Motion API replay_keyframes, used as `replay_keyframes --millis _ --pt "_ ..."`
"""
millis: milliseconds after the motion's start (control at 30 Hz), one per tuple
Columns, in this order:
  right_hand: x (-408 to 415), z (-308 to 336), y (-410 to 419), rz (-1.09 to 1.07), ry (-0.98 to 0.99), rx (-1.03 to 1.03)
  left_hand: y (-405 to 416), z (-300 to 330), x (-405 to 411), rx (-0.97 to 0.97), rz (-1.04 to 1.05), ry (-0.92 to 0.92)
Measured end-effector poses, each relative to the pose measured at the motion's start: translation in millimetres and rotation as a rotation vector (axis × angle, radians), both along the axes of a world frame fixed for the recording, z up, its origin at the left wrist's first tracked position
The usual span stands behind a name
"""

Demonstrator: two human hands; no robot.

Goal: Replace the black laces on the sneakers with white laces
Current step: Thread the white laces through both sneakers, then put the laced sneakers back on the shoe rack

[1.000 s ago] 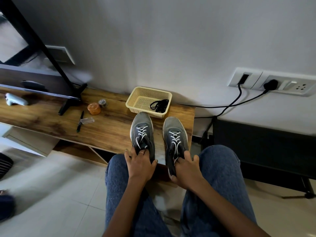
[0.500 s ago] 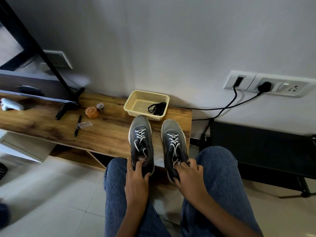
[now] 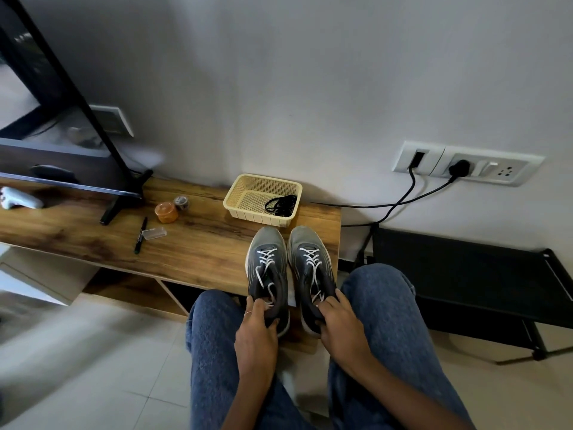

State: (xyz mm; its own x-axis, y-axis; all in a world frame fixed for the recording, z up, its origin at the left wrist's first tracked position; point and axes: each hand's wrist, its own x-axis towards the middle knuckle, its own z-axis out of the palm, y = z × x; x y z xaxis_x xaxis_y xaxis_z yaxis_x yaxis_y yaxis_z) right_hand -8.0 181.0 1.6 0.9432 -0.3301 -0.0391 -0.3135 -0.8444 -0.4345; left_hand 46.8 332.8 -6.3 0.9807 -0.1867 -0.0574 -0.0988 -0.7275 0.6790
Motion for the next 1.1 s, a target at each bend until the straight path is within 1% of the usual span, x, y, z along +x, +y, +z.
replay_keyframes --millis 200,333,433,633,733,900,1000,1100 --pt "-9.6 7.3 -2.9 -0.043 -0.062 0.029 -2.5 15.3 -17.8 -0.073 0.020 0.021" --pt "-13.6 19.5 -6.2 -0.065 -0.104 0.033 -7.7 28.9 -23.5 -0.118 0.014 -0.021" --pt "-13.1 27.1 -13.5 -0.065 -0.185 0.012 -14.9 42.9 -21.8 -0.140 0.005 -0.051" --pt "-16.7 49.1 -34.9 -0.120 -0.367 -0.035 -42.9 74.4 -16.1 -0.139 -0.089 -0.154" --pt "-24.4 57.7 -59.2 -0.141 -0.434 -0.110 -65.5 83.7 -13.8 -0.129 -0.162 -0.196" --pt "-47.5 50.7 -104.3 -0.260 -0.424 -0.066 -117.6 81.7 -19.6 -0.106 -0.313 -0.210" --pt "-61.1 35.9 -132.7 -0.314 -0.398 -0.065 -150.1 75.8 -27.2 -0.098 -0.359 -0.193" --pt "-80.4 15.7 -166.6 -0.383 -0.347 -0.061 -190.0 61.4 -35.8 -0.087 -0.447 -0.197"
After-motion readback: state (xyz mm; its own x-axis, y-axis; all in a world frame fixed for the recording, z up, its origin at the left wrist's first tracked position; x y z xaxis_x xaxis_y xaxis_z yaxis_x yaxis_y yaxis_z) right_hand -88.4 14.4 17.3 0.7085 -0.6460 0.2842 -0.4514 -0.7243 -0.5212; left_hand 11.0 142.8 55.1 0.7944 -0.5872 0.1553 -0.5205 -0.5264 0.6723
